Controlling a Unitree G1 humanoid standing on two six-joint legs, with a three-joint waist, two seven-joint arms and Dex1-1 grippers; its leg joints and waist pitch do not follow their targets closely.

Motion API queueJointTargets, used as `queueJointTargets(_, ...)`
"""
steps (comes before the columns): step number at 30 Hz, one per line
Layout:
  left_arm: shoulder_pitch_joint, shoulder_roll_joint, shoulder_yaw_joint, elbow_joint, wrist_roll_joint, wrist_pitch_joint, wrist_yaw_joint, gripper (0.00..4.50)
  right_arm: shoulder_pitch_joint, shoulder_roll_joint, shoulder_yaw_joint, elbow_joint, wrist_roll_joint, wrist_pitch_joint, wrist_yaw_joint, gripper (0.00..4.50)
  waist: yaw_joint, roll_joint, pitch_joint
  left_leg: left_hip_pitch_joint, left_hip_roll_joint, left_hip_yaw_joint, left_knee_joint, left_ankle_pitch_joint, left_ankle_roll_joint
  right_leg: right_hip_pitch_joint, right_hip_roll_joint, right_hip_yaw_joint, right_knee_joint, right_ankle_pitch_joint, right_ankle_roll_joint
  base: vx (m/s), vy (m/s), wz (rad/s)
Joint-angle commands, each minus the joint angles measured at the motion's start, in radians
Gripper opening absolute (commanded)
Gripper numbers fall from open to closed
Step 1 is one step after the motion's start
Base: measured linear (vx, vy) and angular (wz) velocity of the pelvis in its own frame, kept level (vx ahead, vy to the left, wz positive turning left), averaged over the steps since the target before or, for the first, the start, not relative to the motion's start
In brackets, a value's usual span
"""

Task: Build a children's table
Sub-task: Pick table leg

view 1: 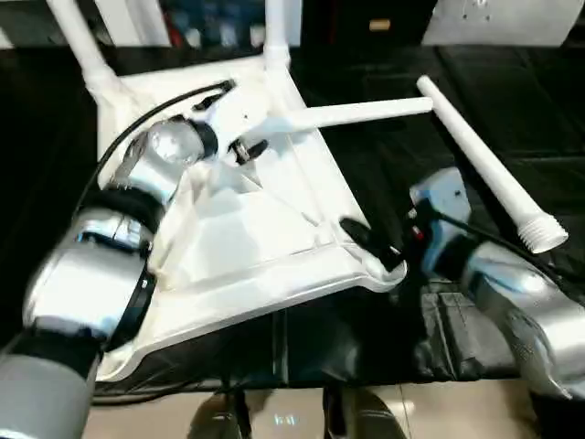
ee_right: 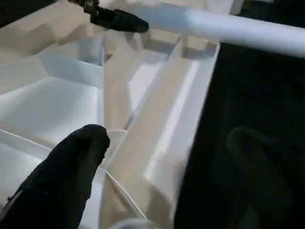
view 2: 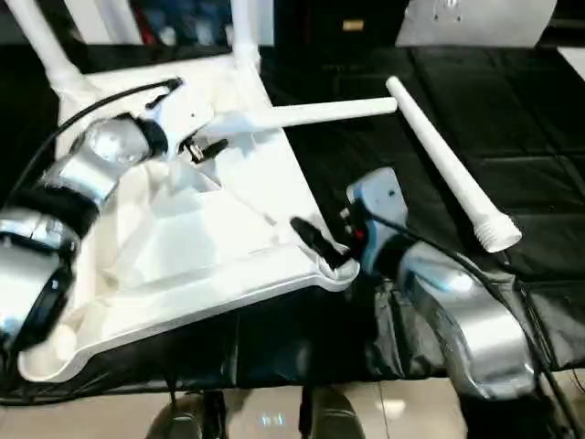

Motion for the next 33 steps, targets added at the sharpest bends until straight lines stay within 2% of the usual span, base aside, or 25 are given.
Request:
queueJointTargets(1,-0.027,-0.003,-0.015,0.029,0.026,-0.011,0.019,4.50,0.020,-0.009,-0.019,-0.039,0.015,0.025,-0.004,4.46,-0.002,-0.007,-0.079,0.029,0.045,-0.020,-0.054,-0.075,0.151,0.079,-0.064,0.049,-0.038,-0.070,-0.241,0.000,0.000,0.00)
queueJointTargets(4,-0.047,-0.005,-0.018,0.055,0.038,-0.017,0.040,4.50,0.022,-0.012,-0.022,-0.051,0.016,0.038,-0.003,4.46,-0.006,-0.010,-0.073,0.030,0.046,-0.019,-0.056,-0.101,0.150,0.077,-0.067,0.048,-0.044,-0.117,-0.248,0.000,0.000,0.00)
queueJointTargets(7,-0.058,-0.005,-0.047,0.077,0.082,-0.015,0.040,4.50,0.014,-0.020,-0.017,-0.051,0.022,0.048,0.001,4.46,-0.008,-0.013,-0.065,0.031,0.045,-0.019,-0.059,-0.147,0.129,0.074,-0.068,0.047,-0.057,-0.223,-0.222,0.000,0.000,0.00)
queueJointTargets(9,-0.058,-0.004,-0.058,0.081,0.095,-0.015,0.033,4.50,0.014,-0.022,-0.015,-0.051,0.023,0.049,0.003,4.46,-0.008,-0.012,-0.065,0.033,0.047,-0.020,-0.060,-0.158,0.120,0.071,-0.068,0.047,-0.060,-0.253,-0.208,0.000,0.000,0.00)
queueJointTargets(11,-0.059,-0.003,-0.073,0.089,0.119,-0.019,0.017,4.50,0.012,-0.026,-0.012,-0.052,0.025,0.052,0.008,4.46,-0.008,-0.012,-0.065,0.034,0.048,-0.021,-0.061,-0.155,0.115,0.071,-0.068,0.048,-0.059,-0.246,-0.208,0.000,0.000,0.00)
queueJointTargets(14,-0.059,-0.006,-0.124,0.104,0.177,-0.031,-0.010,4.50,0.005,-0.028,-0.006,-0.048,0.024,0.053,0.016,4.46,-0.006,-0.012,-0.066,0.034,0.053,-0.023,-0.061,-0.132,0.119,0.071,-0.070,0.050,-0.053,-0.188,-0.227,0.000,0.000,0.00)
queueJointTargets(17,-0.063,-0.015,-0.132,0.108,0.193,-0.029,0.020,4.50,0.001,-0.028,-0.004,-0.045,0.023,0.053,0.018,4.46,-0.006,-0.013,-0.064,0.033,0.052,-0.021,-0.060,-0.125,0.121,0.074,-0.072,0.051,-0.048,-0.148,-0.246,0.000,0.000,0.00)
queueJointTargets(20,-0.062,-0.029,-0.124,0.114,0.193,-0.014,0.027,4.50,0.001,-0.031,0.002,-0.047,0.022,0.053,0.020,4.46,-0.006,-0.012,-0.062,0.033,0.050,-0.019,-0.060,-0.147,0.115,0.074,-0.073,0.051,-0.054,-0.181,-0.247,0.000,0.000,0.00)
queueJointTargets(22,-0.061,-0.032,-0.127,0.115,0.199,-0.010,0.028,4.50,0.002,-0.033,0.003,-0.048,0.022,0.052,0.021,4.46,-0.005,-0.012,-0.059,0.035,0.050,-0.020,-0.063,-0.174,0.103,0.072,-0.073,0.050,-0.061,-0.241,-0.232,0.000,0.000,0.00)
queueJointTargets(24,-0.059,-0.034,-0.138,0.119,0.216,-0.005,0.029,4.50,0.005,-0.035,0.003,-0.049,0.024,0.052,0.023,4.46,-0.005,-0.014,-0.059,0.034,0.050,-0.022,-0.063,-0.178,0.099,0.072,-0.072,0.050,-0.063,-0.260,-0.220,0.000,0.000,0.00)
queueJointTargets(28,-0.059,-0.047,-0.101,0.127,0.188,0.038,-0.036,4.50,0.003,-0.043,0.009,-0.050,0.025,0.054,0.037,4.46,-0.006,-0.014,-0.060,0.035,0.049,-0.021,-0.063,-0.171,0.100,0.071,-0.073,0.051,-0.063,-0.258,-0.221,0.000,0.000,0.00)
queueJointTargets(30,-0.062,-0.058,-0.047,0.128,0.133,0.069,-0.090,4.50,0.001,-0.043,0.007,-0.049,0.026,0.055,0.037,4.46,-0.005,-0.014,-0.059,0.036,0.049,-0.020,-0.064,-0.165,0.100,0.070,-0.074,0.051,-0.063,-0.254,-0.227,0.000,0.000,0.00)
queueJointTargets(31,-0.066,-0.061,-0.027,0.129,0.112,0.085,-0.118,4.50,-0.001,-0.043,0.007,-0.048,0.026,0.054,0.038,4.46,-0.005,-0.010,-0.059,0.036,0.049,-0.020,-0.064,-0.163,0.098,0.070,-0.073,0.051,-0.061,-0.241,-0.235,0.000,0.000,0.00)
queueJointTargets(33,-0.071,-0.064,-0.010,0.131,0.095,0.107,-0.169,4.50,-0.004,-0.045,0.004,-0.044,0.026,0.051,0.038,4.46,-0.004,-0.013,-0.058,0.037,0.049,-0.020,-0.065,-0.171,0.099,0.069,-0.073,0.051,-0.063,-0.247,-0.237,0.000,0.000,0.00)
